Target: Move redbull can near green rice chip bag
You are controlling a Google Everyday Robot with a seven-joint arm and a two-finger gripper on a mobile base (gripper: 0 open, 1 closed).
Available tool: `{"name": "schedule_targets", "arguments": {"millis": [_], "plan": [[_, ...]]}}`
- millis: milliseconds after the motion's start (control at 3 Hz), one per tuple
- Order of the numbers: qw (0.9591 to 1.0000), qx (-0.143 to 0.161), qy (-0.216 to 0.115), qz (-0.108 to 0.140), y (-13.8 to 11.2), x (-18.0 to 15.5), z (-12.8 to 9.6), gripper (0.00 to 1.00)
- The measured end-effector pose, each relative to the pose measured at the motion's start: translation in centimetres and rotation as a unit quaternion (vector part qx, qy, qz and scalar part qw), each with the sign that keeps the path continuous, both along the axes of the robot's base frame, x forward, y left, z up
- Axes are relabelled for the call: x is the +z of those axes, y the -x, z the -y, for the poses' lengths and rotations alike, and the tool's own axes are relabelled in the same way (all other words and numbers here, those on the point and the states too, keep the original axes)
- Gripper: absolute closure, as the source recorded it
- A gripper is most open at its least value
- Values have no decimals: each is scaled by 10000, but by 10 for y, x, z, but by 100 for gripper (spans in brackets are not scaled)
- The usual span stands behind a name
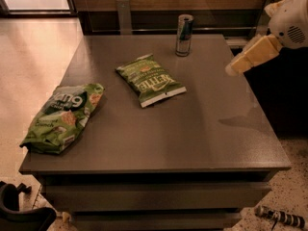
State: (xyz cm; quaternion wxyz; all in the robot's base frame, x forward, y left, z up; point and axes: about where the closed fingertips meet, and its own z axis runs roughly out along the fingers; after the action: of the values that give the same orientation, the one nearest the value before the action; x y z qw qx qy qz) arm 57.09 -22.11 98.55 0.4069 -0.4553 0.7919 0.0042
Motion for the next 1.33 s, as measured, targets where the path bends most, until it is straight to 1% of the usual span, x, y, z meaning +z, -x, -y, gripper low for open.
{"name": "schedule_targets", "arguments": {"millis": [333,667,1000,1333], "plan": [[9947,-188,-833,574,-51,6,-7,0],[9779,-336,-1771,1059,-93,4,-26,0],[9619,-396,-2374,1299,-114,0,-47,0],[9616,-393,-2378,1312,-114,1,-48,0]]}}
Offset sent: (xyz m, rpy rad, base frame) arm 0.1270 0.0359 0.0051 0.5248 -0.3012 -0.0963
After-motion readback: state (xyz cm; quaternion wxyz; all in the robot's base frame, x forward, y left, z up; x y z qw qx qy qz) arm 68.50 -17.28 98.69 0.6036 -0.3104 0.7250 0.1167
